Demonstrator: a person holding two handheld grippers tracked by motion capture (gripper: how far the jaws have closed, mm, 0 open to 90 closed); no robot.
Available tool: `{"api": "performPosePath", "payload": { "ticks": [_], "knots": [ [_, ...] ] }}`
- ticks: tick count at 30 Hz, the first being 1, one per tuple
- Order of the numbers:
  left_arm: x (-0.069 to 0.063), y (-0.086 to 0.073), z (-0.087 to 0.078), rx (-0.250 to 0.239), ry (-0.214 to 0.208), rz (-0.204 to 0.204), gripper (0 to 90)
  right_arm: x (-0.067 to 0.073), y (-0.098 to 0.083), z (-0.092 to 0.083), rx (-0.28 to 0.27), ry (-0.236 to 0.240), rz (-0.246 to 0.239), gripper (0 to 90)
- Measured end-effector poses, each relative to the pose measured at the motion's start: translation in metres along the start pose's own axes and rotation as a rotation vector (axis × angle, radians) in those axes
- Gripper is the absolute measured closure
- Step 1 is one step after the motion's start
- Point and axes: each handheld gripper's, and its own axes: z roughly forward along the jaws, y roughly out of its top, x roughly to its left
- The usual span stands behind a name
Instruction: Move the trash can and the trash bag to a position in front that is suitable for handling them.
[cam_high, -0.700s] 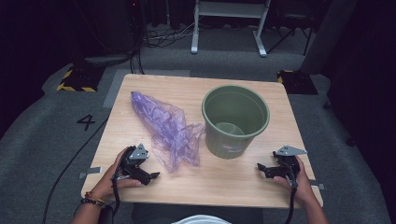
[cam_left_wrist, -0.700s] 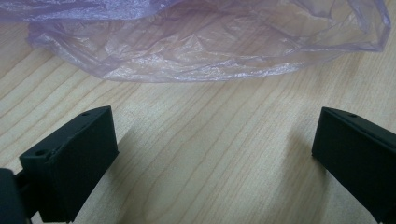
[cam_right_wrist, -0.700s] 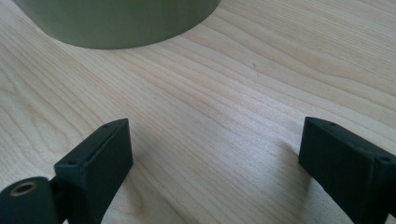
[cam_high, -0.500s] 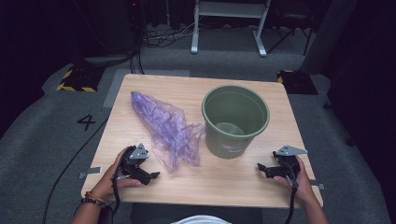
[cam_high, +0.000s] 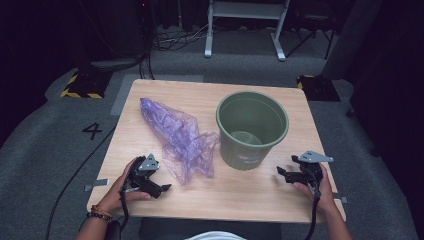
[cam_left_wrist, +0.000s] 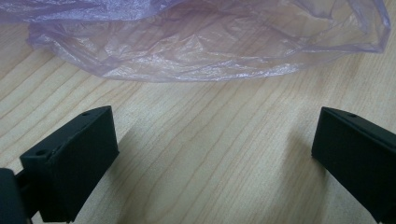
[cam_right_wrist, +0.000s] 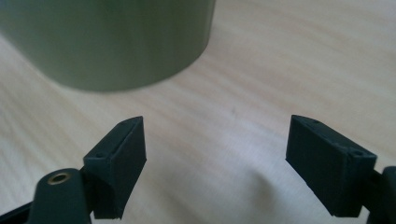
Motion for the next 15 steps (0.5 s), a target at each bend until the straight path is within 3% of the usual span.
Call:
{"api": "performPosePath", "payload": {
  "ticks": [2,9,15],
  "knots": [
    [0.000,0.000,0.000,0.000,0.000,0.000,0.2,-0.005,0.009,-0.002,-0.046,-0.002,0.000,24.2],
    [0.000,0.000,0.000,0.000,0.000,0.000,0.1,-0.012,0.029,0.002,-0.078,-0.030,-0.008,29.8],
    [0.000,0.000,0.000,0.000,0.000,0.000,0.1,-0.011,0.045,0.012,-0.102,-0.025,-0.025,33.1]
  ]
}}
